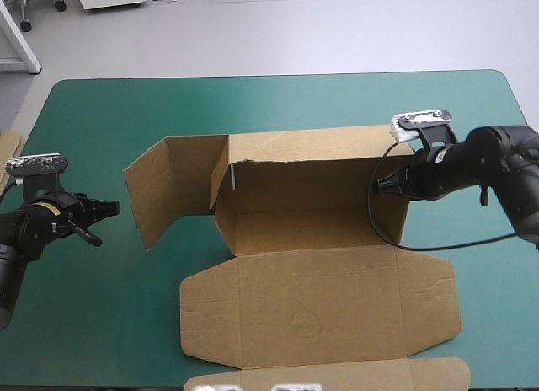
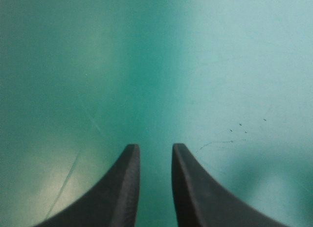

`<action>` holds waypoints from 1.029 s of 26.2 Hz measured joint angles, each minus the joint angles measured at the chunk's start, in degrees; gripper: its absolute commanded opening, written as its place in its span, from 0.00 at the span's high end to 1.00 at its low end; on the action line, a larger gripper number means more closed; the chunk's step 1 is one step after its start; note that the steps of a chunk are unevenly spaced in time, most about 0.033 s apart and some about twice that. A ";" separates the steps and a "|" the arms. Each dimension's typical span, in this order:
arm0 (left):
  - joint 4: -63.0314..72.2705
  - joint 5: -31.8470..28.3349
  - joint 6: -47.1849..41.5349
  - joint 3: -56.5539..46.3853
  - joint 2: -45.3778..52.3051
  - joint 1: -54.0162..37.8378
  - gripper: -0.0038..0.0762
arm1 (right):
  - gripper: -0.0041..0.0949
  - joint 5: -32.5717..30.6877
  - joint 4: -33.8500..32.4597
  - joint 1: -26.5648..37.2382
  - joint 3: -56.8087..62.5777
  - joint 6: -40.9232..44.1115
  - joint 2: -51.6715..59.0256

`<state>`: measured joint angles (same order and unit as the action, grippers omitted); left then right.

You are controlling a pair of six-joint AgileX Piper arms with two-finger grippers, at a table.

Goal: Fold the box

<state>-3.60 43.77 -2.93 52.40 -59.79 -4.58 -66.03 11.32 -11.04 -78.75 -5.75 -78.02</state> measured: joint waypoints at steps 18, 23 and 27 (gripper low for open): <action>0.95 -0.61 0.00 0.00 0.00 0.00 0.74 | 0.77 -2.52 -0.71 0.00 -14.52 -0.60 -21.68; 1.12 -1.53 0.00 0.00 0.00 0.00 0.74 | 0.45 -0.84 -0.10 -0.05 -13.94 -2.00 -22.73; 1.14 -2.66 0.00 0.00 0.00 0.00 0.74 | 0.41 -0.84 -0.16 -0.05 -13.94 -2.19 -22.26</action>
<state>-2.46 41.11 -2.93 52.40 -59.79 -4.58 -66.87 11.16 -11.10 -92.69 -7.94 -100.28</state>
